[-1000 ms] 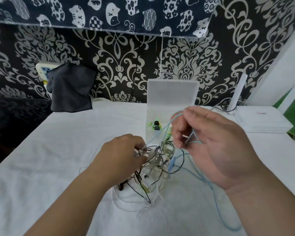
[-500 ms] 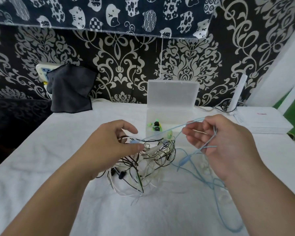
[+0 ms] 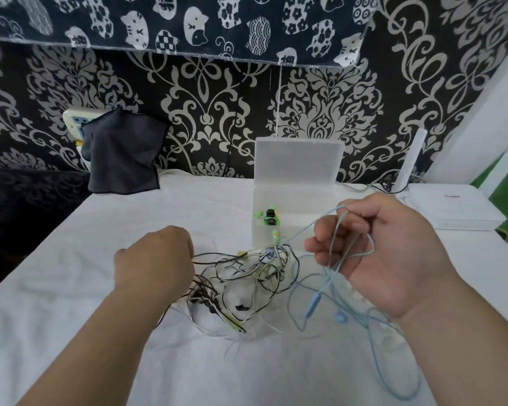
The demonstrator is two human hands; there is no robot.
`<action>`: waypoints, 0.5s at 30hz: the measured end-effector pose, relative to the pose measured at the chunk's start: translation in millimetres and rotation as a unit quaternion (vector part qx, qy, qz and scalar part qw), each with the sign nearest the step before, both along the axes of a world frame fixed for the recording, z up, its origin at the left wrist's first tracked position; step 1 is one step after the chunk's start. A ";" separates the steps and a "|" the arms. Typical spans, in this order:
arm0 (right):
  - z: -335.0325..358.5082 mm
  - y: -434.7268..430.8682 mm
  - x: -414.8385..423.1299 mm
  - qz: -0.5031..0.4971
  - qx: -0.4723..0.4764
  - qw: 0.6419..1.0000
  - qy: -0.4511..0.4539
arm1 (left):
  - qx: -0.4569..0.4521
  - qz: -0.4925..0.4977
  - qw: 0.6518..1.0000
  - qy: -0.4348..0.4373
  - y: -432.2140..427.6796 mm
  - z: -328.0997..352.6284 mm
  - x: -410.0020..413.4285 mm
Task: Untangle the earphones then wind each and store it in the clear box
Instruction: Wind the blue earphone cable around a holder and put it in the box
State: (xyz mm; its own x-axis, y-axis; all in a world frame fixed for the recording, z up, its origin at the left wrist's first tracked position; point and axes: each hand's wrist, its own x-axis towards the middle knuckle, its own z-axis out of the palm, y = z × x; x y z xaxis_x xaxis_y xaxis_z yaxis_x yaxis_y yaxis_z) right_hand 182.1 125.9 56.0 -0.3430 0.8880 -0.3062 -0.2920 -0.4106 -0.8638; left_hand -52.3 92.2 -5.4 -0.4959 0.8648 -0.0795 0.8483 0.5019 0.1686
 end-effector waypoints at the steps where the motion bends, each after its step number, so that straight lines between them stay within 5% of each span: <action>1: -3.7 1.8 0.6 -0.012 0.023 0.998 -0.053 | -0.005 0.004 0.998 0.066 -1.3 2.6 1.5; 4: -12.6 3.3 -0.7 -0.054 0.108 0.977 -0.177 | 0.071 -0.036 0.990 0.113 0.6 2.6 7.5; 7: -13.0 -0.6 -6.3 0.007 0.134 0.980 -0.145 | 0.186 -0.168 0.959 -0.129 4.5 0.3 20.7; 9: -11.0 -4.3 -8.5 0.063 0.154 0.979 -0.118 | 0.147 -0.251 0.924 -0.249 2.9 2.2 35.6; 12: -10.1 -5.2 -8.3 0.087 0.167 0.981 -0.052 | 0.098 -0.309 0.898 -0.297 1.8 -5.2 48.2; 15: -10.5 -1.3 -4.5 0.045 0.158 0.986 0.007 | 0.115 -0.267 0.891 -0.347 1.6 -3.4 49.5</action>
